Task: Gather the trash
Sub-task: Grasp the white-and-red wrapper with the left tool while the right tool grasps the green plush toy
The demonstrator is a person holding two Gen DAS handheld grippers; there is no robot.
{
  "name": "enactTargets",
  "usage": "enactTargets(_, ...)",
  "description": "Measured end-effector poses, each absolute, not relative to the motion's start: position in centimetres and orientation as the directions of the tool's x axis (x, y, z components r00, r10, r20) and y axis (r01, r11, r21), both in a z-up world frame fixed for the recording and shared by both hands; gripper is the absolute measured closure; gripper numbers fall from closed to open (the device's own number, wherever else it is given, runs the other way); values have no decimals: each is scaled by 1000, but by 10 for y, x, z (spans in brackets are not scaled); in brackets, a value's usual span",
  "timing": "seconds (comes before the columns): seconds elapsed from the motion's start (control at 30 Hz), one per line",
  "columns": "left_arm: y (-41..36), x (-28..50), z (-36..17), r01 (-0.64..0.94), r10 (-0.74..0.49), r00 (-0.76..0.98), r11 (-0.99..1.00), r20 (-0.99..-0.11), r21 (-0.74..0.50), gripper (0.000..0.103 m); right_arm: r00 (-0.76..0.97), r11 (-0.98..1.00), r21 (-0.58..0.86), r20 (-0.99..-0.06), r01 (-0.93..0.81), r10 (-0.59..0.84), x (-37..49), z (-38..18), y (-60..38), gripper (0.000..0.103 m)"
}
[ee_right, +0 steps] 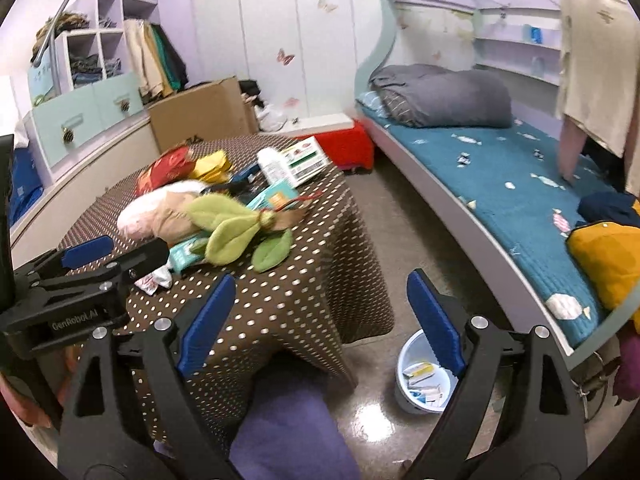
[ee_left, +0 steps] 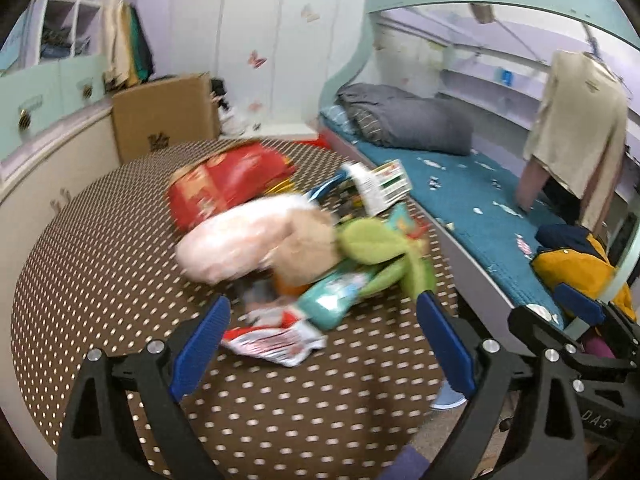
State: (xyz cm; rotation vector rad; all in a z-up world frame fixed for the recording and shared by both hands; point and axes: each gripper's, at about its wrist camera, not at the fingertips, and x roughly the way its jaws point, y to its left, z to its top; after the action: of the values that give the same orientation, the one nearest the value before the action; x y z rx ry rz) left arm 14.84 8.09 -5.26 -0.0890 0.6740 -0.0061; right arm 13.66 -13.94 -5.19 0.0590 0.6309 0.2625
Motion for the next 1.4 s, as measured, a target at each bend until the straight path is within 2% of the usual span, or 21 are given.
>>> enactTargets(0.27, 106, 162, -81, -63, -17, 720, 994, -694, -90, 11, 734, 960, 119, -622, -252, 270, 144, -68, -119, 17)
enactTargets(0.43, 104, 162, -82, -26, -36, 721, 997, -692, -79, 12, 726, 959, 118, -631, -258, 273, 149, -70, -113, 17)
enactTargets(0.5, 103, 166, -88, -38, -13, 690, 998, -724, -54, 32, 725, 958, 118, -631, -262, 276, 149, -69, -111, 17)
enactTargets(0.7, 105, 162, -87, -53, -7, 706, 997, -708, -62, 49, 727, 957, 114, -629, -266, 277, 149, -67, -111, 17)
enactTargets(0.8, 113, 159, -86, -59, -26, 708, 994, -706, -96, 50, 728, 957, 111, -628, -267, 276, 150, -66, -112, 17)
enactTargets(1.2, 140, 144, -56, -120, 24, 766, 987, -643, -106, 50, 723, 935, 142, -599, -326, 344, 185, -47, -96, 17)
enactTargets(1.4, 156, 151, -46, -163, 65, 772, 982, -633, -99, 50, 675, 930, 159, -649, -331, 351, 227, -61, -75, 17)
